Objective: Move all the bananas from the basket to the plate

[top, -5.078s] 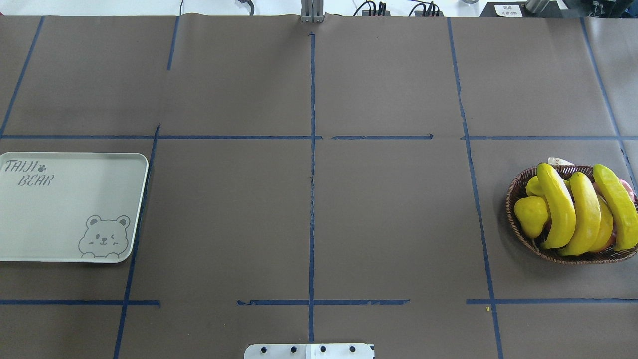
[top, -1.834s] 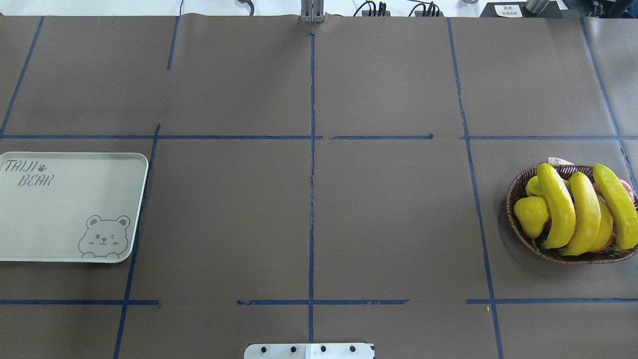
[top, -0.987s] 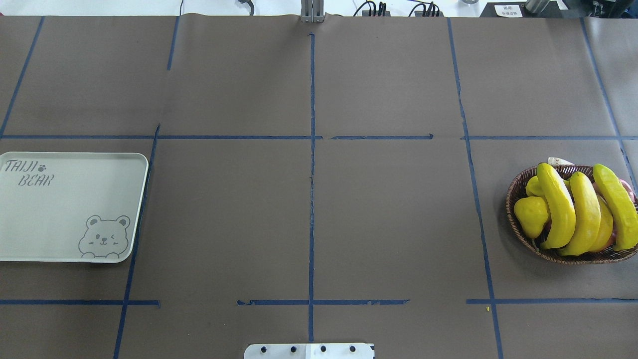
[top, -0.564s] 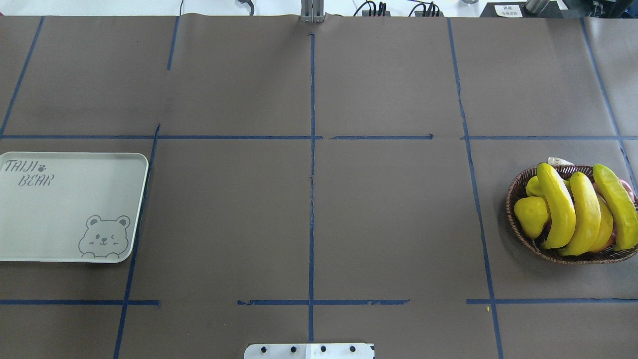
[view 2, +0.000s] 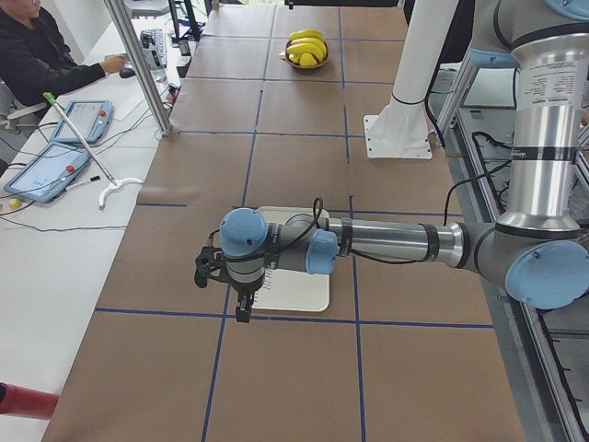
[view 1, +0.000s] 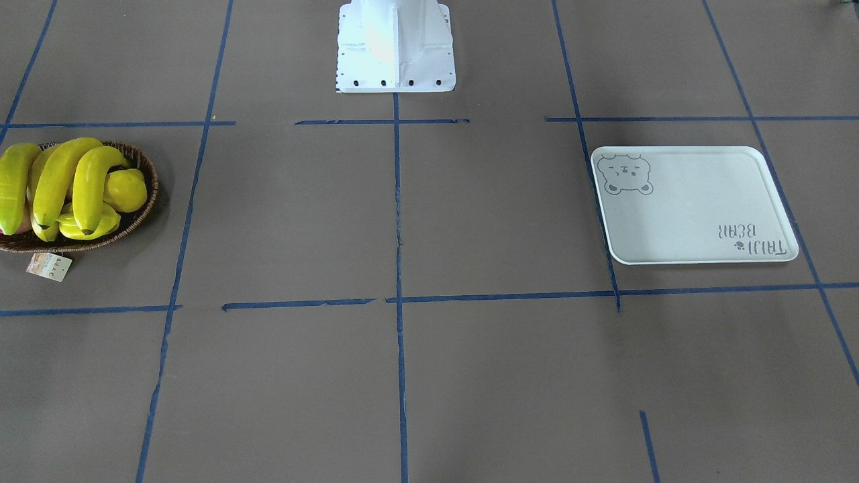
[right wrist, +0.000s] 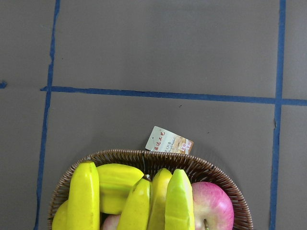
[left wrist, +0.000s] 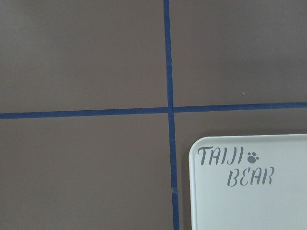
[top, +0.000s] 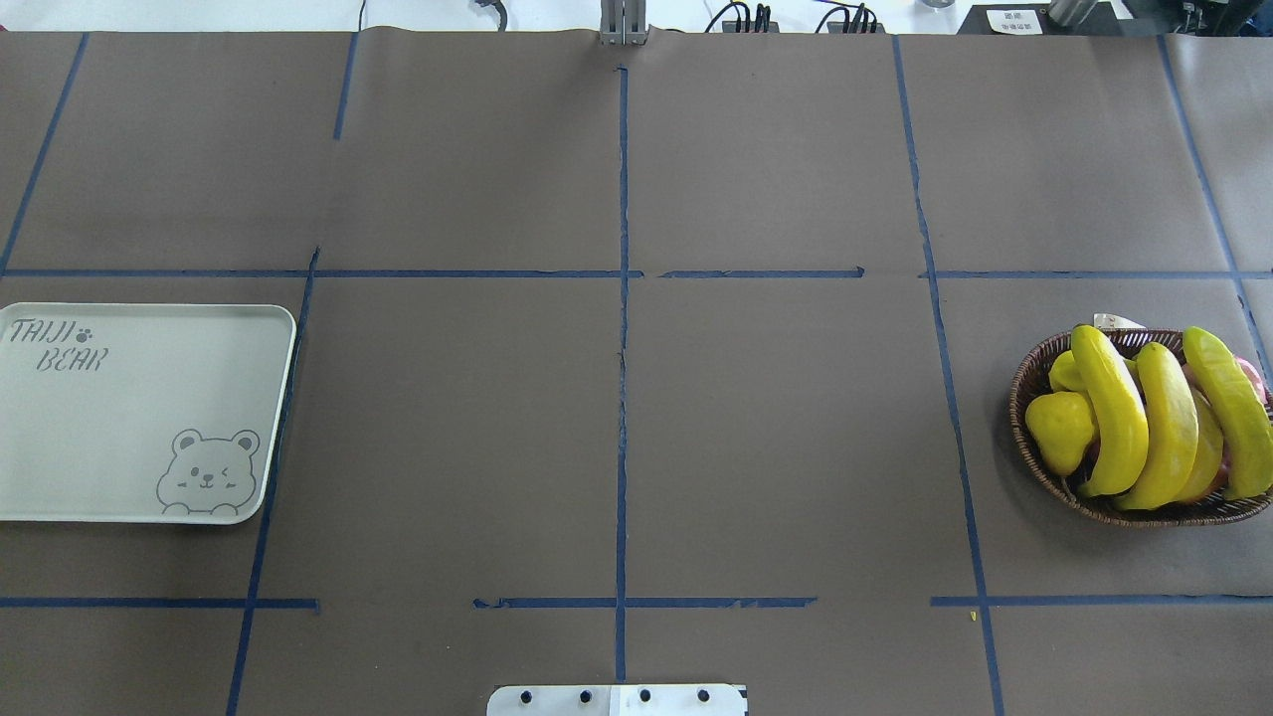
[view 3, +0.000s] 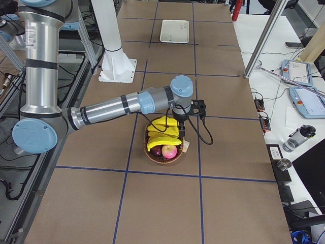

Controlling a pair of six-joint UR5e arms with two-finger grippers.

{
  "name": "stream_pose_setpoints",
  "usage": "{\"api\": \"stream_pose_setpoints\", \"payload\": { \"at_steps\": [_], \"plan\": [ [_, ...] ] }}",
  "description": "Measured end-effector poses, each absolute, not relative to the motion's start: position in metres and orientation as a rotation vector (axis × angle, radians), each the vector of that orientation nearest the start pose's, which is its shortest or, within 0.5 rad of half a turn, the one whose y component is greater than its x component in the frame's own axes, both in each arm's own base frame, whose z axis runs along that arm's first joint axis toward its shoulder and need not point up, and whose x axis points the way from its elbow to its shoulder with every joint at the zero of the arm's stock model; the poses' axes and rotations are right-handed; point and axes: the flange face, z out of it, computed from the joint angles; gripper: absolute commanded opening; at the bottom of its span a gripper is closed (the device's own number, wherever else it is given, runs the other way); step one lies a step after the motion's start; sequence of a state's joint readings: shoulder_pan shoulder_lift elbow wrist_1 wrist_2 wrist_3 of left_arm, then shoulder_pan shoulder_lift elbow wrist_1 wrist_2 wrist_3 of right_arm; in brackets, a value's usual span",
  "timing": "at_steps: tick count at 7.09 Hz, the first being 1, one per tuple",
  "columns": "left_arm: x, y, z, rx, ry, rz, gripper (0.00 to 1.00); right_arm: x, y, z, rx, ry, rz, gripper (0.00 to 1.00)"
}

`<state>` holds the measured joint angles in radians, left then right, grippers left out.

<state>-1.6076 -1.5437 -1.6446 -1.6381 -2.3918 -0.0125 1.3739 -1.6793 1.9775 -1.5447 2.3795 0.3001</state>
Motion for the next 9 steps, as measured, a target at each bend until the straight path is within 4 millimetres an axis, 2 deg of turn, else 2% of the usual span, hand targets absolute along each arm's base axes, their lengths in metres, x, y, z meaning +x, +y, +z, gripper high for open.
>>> {"api": "stream_pose_setpoints", "payload": {
  "at_steps": [2,3,6,7,9],
  "plan": [
    [-0.078,-0.484,0.624,0.118,0.82,-0.004,1.0,-0.03,-0.404,0.525,0.154,-0.802,-0.057,0.98],
    [-0.078,-0.484,0.624,0.118,0.819,-0.005,1.0,-0.038,-0.389,0.532,0.163,-0.803,-0.049,0.98],
    [-0.078,-0.484,0.624,0.117,0.82,-0.005,1.0,-0.085,-0.374,0.544,0.107,-0.799,-0.028,0.98],
    [-0.078,-0.484,0.624,0.117,0.82,-0.005,1.0,-0.096,-0.372,0.551,0.098,-0.774,-0.043,0.98],
    [-0.078,-0.484,0.624,0.118,0.82,-0.005,1.0,-0.11,-0.369,0.567,0.08,-0.733,-0.068,0.9]
  ]
}}
